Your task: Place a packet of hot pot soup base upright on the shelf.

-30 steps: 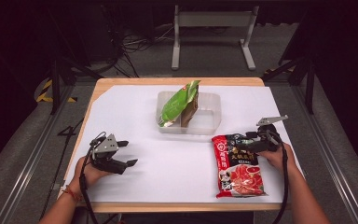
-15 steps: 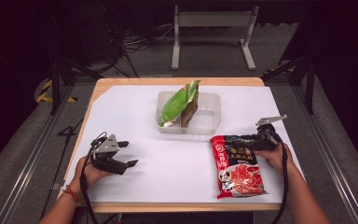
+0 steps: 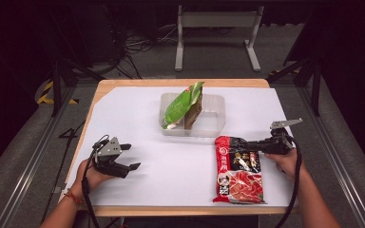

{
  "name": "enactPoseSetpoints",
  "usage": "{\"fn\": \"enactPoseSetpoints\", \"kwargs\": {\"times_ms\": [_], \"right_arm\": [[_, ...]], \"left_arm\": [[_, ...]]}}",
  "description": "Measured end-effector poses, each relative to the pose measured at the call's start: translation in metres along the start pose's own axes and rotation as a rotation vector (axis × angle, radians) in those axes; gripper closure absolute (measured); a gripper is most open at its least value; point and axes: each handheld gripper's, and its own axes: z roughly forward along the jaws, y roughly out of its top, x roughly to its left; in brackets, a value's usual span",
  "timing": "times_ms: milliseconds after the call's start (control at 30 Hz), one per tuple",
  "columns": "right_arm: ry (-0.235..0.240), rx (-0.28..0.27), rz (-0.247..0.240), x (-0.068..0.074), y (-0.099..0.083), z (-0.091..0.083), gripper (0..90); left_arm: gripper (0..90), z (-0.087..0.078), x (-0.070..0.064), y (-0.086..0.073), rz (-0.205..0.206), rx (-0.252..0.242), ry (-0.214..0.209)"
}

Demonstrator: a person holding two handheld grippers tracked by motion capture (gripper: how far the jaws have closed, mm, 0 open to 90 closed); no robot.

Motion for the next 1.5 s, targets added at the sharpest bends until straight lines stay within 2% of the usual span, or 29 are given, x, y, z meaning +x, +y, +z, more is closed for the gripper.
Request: {"fn": "enactPoseSetpoints", "kwargs": {"times_ms": [200,367,400,533,567,733,767,867,1233,1500], "right_arm": [[-0.010,-0.035,-0.045,0.016,0.006,-0.012,86.7],[-0.011,-0.093,-0.080,0.036,0.014,-0.024,87.7],[-0.011,-0.093,-0.080,0.036,0.014,-0.024,87.7],[-0.031,-0.121,-0.124,0.056,0.022,-0.035,88.0],[-0.031,-0.121,-0.124,0.056,0.022,-0.035,88.1],[-0.029,-0.164,-0.147,0.079,0.032,-0.044,88.3],[-0.029,-0.164,-0.147,0.079,0.032,-0.044,88.3],[-0.034,-0.185,-0.170,0.092,0.038,-0.046,88.5],[-0.031,-0.253,-0.221,0.117,0.049,-0.058,88.8],[-0.056,-0.276,-0.263,0.131,0.055,-0.063,89.1]], "left_arm": [[21.5,-0.001,0.000,0.000,-0.002,-0.009,0.004],[21.6,-0.001,0.000,0.000,-0.004,-0.009,0.004],[21.6,-0.001,0.000,0.000,-0.004,-0.009,0.004],[21.6,-0.002,0.000,0.000,-0.008,-0.012,0.005],[21.6,-0.002,0.000,0.000,-0.008,-0.013,0.006],[21.6,-0.003,0.001,0.000,-0.014,-0.021,0.006],[21.6,-0.003,0.001,0.000,-0.014,-0.021,0.006],[21.6,-0.003,0.001,0.000,-0.014,-0.024,0.009],[21.4,-0.005,0.001,0.000,-0.022,-0.036,0.012],[21.9,-0.006,0.001,0.000,-0.018,-0.045,0.016]]}}
